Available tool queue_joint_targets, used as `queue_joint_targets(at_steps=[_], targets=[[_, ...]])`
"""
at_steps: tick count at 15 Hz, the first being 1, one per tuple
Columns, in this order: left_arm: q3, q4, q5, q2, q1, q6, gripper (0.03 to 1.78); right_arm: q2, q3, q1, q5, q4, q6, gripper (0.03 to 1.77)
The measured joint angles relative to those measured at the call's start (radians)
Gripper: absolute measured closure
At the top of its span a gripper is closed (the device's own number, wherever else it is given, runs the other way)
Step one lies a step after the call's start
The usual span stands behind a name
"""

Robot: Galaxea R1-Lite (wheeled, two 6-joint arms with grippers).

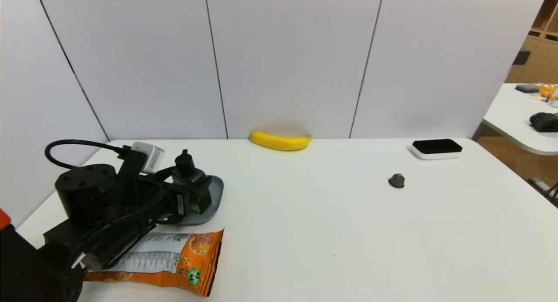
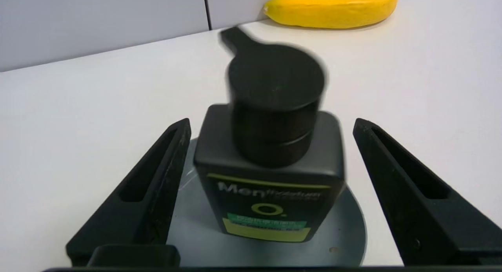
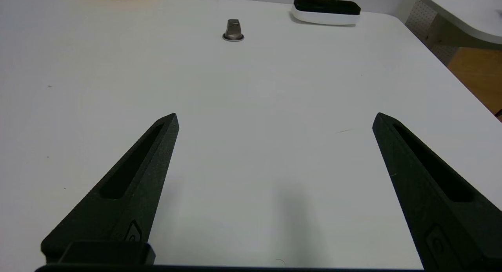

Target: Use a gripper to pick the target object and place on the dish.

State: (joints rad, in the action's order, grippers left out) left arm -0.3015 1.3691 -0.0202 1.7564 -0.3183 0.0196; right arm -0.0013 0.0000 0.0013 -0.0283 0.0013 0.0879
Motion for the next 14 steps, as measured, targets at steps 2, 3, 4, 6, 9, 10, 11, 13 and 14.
queue_joint_targets(at_steps=[2, 3, 4, 6, 9, 10, 11, 13, 14], targets=[[0.036, -0.007, 0.000, -0.077, 0.000, 0.003, 0.26, 0.000, 0.000, 0.000, 0.000, 0.000, 0.000, 0.09], [0.058, -0.021, 0.000, -0.124, 0.000, 0.001, 0.25, 0.000, 0.000, 0.000, 0.000, 0.000, 0.000, 0.09], [0.082, -0.047, 0.004, -0.188, 0.000, 0.001, 0.23, 0.000, 0.000, 0.000, 0.000, 0.000, 0.000, 0.09], [0.119, -0.124, 0.015, -0.328, 0.001, -0.001, 0.20, 0.000, 0.000, 0.000, 0.000, 0.000, 0.001, 0.09], [0.142, -0.309, 0.021, -0.590, 0.001, -0.005, 0.17, 0.000, 0.000, 0.000, 0.000, 0.000, 0.001, 0.09], [0.145, -0.379, 0.023, -0.679, 0.001, -0.009, 0.16, 0.000, 0.000, 0.000, 0.000, 0.000, 0.001, 0.09], [0.146, -0.459, 0.024, -0.773, 0.007, -0.011, 0.16, 0.000, 0.000, 0.000, 0.000, 0.000, 0.000, 0.09], [0.138, -0.607, 0.022, -0.934, 0.047, -0.013, 0.14, 0.000, 0.000, 0.000, 0.000, 0.000, 0.000, 0.09], [0.130, -0.688, 0.018, -1.015, 0.092, -0.010, 0.14, 0.000, 0.000, 0.000, 0.000, 0.000, 0.000, 0.09]])
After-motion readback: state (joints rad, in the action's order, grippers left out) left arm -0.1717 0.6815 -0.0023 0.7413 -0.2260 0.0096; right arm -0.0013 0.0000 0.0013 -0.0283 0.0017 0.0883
